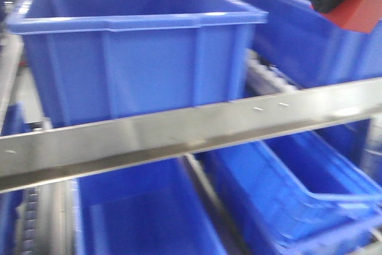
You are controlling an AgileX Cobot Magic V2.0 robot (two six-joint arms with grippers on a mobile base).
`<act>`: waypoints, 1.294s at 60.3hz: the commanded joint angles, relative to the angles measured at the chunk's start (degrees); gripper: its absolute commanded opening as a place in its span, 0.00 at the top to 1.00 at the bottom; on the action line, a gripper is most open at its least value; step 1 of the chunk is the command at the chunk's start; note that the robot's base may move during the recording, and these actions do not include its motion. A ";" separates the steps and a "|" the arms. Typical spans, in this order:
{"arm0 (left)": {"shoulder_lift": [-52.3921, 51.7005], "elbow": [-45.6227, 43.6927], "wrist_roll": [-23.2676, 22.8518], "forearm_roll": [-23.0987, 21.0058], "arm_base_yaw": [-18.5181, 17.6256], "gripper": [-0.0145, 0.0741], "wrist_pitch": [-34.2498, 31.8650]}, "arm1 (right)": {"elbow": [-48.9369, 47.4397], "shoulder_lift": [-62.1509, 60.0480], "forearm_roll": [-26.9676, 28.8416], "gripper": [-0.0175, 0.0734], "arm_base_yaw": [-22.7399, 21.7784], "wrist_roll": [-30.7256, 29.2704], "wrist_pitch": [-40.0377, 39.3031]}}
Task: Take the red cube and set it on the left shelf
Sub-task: 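Extend the right gripper with the red cube over a blue shelf bin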
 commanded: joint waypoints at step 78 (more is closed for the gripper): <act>-0.82 1.32 -0.05 -0.07 -0.23 0.72 -5.16 | -1.61 -0.97 0.58 0.75 0.09 -0.53 -3.93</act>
